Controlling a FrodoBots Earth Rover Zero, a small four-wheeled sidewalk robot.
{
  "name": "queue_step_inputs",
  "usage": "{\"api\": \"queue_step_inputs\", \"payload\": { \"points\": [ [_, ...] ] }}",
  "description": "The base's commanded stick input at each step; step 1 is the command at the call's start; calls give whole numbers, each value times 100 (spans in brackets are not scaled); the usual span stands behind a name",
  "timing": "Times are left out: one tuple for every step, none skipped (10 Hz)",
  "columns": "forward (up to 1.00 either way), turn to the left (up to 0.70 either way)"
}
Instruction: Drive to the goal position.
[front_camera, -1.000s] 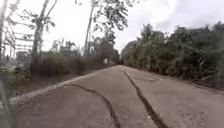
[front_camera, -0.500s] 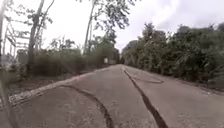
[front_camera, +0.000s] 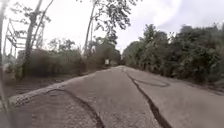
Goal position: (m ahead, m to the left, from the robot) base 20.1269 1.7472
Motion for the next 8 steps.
{"api": "queue_step_inputs", "payload": {
  "points": [
    [70, 0],
    [70, 0],
    [70, 0],
    [70, 0],
    [70, 0],
    [70, 0],
    [70, 0],
    [70, 0]
  ]
}}
